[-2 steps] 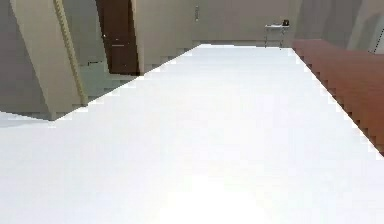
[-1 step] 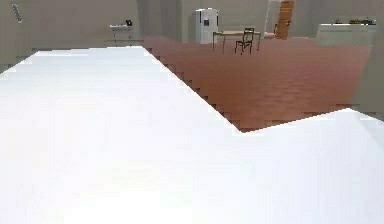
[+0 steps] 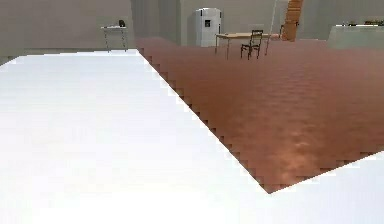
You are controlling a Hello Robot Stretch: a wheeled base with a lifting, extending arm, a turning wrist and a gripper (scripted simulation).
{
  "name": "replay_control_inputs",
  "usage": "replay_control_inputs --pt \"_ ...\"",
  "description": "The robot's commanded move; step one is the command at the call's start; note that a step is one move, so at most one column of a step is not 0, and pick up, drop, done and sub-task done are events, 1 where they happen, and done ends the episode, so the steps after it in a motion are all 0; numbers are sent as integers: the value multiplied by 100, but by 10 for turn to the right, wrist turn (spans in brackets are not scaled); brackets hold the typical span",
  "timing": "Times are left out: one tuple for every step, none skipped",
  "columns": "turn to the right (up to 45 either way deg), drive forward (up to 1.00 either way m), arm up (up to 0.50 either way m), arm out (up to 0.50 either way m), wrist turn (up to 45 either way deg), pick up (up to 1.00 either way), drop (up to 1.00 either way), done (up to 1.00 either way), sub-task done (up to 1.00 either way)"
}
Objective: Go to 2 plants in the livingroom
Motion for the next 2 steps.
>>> replay_control_inputs --pt "0 100 0 0 0 0 0 0 0" --pt "0 100 0 0 0 0 0 0 0"
